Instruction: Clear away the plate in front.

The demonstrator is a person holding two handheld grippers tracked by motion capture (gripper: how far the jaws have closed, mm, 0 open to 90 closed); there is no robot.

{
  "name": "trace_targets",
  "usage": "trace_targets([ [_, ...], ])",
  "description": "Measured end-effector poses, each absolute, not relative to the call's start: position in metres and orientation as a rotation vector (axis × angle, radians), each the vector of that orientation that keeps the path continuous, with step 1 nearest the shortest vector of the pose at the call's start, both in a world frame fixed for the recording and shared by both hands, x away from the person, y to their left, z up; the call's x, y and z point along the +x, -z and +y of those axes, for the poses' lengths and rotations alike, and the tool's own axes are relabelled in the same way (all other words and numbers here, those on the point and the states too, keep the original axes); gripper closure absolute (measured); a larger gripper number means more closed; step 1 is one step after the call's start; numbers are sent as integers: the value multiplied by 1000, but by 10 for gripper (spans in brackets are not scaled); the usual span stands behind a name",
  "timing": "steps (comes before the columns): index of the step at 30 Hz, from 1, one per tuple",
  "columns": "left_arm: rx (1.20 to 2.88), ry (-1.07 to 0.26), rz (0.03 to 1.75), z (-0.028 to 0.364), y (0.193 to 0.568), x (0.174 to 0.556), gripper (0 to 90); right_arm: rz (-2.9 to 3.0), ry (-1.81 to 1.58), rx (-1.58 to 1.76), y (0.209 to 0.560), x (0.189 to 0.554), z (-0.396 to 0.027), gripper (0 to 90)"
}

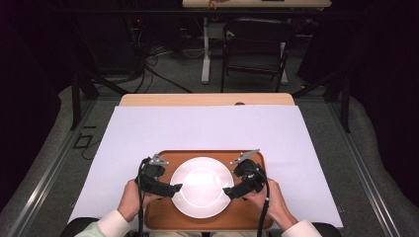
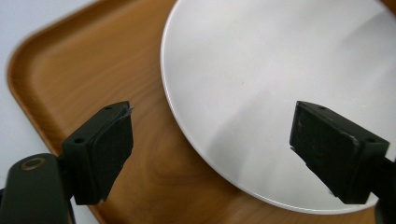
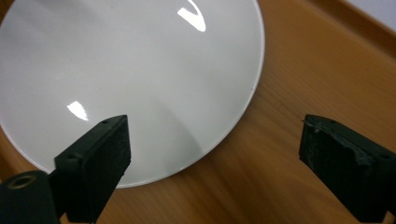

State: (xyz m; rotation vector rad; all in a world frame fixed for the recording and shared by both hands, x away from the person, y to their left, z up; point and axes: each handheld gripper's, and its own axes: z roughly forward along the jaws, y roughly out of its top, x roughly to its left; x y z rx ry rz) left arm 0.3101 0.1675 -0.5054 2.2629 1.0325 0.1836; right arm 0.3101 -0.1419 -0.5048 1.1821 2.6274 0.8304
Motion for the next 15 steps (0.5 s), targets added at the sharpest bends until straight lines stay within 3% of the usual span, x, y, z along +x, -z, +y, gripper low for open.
trace_targets([
  [5,2210,-268,970,176,486,301,70,2582,-869,1103,492,304,-152,2],
  [15,2136,-374,921,198,470,285,1,2490,-955,1023,474,292,-168,0],
])
